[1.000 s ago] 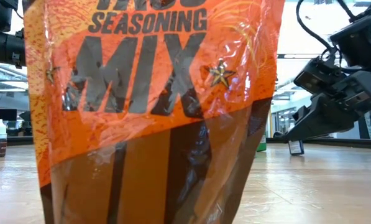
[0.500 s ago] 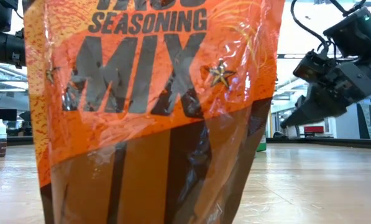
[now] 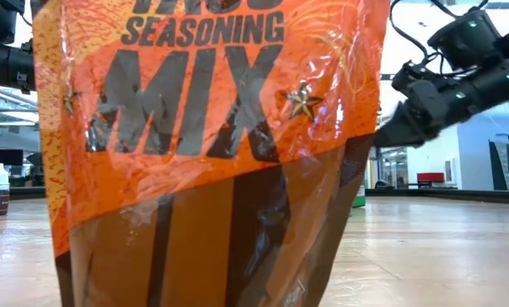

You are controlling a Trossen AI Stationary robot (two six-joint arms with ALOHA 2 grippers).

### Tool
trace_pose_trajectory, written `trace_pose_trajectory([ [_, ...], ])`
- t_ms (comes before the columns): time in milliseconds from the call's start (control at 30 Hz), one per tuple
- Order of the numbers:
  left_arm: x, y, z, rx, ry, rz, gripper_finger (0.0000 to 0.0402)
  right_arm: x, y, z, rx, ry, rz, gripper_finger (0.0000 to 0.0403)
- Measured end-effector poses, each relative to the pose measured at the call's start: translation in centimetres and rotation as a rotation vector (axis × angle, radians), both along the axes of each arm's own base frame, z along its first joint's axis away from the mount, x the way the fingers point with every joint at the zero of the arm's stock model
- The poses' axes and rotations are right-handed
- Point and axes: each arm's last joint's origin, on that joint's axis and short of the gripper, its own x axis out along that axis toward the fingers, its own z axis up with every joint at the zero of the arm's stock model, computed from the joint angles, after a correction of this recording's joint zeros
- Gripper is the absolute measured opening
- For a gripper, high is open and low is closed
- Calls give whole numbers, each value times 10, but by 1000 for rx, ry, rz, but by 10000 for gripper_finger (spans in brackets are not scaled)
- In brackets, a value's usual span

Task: Pick & Place Kitchen Items
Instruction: Put the small purple food coloring bottle into the orange bin

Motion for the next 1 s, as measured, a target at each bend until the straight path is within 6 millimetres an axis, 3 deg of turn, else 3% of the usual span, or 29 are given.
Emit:
trace_pose_trajectory([
  [400,0,0,0,-1,-1,0,198,13,-45,35,-113,-38,-193,59],
  [1000,0,0,0,-1,-1,0,198,45,-110,27,-99,33,-371,60],
])
